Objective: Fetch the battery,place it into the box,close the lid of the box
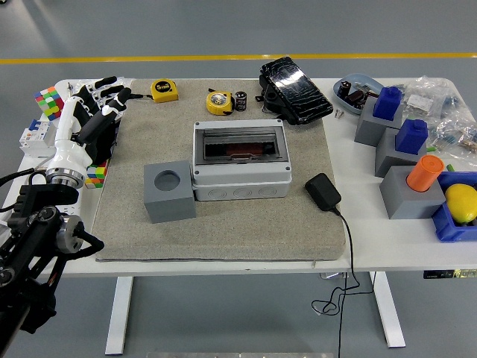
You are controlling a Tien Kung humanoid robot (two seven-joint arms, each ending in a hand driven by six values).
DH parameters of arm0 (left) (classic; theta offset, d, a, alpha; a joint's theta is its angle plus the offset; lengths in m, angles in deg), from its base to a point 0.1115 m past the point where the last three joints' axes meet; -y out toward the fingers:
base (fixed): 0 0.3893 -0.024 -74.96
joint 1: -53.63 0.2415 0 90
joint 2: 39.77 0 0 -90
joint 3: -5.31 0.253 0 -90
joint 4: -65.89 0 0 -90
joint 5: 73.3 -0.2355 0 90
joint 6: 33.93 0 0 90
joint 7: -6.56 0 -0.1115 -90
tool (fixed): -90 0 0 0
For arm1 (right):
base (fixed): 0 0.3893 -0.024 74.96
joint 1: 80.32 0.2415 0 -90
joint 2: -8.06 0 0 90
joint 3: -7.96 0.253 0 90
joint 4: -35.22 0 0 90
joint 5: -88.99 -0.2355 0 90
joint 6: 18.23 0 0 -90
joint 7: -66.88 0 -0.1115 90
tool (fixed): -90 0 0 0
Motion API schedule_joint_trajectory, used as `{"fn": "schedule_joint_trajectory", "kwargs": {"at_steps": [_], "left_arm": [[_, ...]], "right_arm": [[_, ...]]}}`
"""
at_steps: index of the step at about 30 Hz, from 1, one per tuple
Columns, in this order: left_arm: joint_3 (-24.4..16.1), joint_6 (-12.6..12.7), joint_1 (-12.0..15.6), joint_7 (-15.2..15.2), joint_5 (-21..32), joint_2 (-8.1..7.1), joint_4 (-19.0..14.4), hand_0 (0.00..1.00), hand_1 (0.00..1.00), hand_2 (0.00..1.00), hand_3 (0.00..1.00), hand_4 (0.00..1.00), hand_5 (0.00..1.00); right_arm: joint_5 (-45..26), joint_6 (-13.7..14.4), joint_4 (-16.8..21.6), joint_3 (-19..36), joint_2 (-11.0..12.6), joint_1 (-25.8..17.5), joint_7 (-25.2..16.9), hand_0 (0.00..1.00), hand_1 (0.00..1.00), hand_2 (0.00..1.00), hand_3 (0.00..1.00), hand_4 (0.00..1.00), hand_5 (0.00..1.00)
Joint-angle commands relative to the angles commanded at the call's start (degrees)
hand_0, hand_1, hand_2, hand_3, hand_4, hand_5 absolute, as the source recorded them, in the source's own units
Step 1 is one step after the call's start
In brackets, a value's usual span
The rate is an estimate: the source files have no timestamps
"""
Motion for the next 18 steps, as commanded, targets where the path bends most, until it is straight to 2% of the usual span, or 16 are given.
{"fn": "schedule_joint_trajectory", "kwargs": {"at_steps": [18], "left_arm": [[-0.2, -0.2, 0.4, 0.3, 0.4, 0.05, -0.4, 0.574, 0.631, 0.664, 0.662, 0.982, 0.374]], "right_arm": [[0.0, -0.1, 0.0, 0.1, 0.0, -0.4, 0.1, 0.568, 0.595, 0.573, 0.544, 0.919, 0.484]]}}
